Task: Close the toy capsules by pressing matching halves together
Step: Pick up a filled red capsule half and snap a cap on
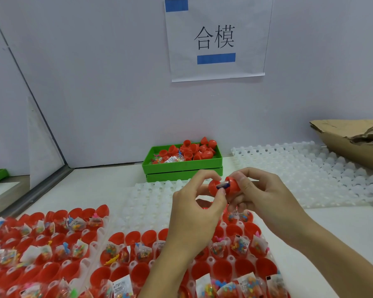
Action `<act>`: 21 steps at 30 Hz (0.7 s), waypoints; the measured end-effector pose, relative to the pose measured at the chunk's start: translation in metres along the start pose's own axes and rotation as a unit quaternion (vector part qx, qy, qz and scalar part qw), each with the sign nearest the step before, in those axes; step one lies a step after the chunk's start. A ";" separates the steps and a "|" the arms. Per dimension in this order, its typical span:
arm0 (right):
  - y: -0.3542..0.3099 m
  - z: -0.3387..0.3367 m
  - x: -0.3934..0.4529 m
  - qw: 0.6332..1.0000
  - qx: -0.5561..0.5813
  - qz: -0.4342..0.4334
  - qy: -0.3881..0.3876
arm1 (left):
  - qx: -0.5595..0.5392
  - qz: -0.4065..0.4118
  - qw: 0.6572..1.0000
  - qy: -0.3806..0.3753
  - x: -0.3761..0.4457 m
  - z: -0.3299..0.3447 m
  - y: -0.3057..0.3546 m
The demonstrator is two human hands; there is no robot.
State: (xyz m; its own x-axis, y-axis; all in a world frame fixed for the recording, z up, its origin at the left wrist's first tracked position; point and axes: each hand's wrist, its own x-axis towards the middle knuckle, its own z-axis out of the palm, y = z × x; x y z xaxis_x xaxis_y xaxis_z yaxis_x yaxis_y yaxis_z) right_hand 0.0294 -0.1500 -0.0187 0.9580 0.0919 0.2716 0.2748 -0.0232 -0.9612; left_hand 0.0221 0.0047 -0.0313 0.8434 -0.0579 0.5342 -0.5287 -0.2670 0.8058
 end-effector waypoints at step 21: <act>0.001 -0.008 -0.001 0.980 -0.184 -0.073 -0.016 | -0.039 -0.053 0.997 -0.045 0.001 -0.002 -0.001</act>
State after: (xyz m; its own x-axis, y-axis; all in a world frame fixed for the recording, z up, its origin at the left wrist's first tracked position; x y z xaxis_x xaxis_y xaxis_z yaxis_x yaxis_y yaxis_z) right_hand 0.0293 -0.1576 -0.0194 0.9045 0.1525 0.3984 0.4261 -0.3651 -0.8277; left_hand 0.0233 0.0072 -0.0310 0.8980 -0.1196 0.4234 -0.4395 -0.2004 0.8756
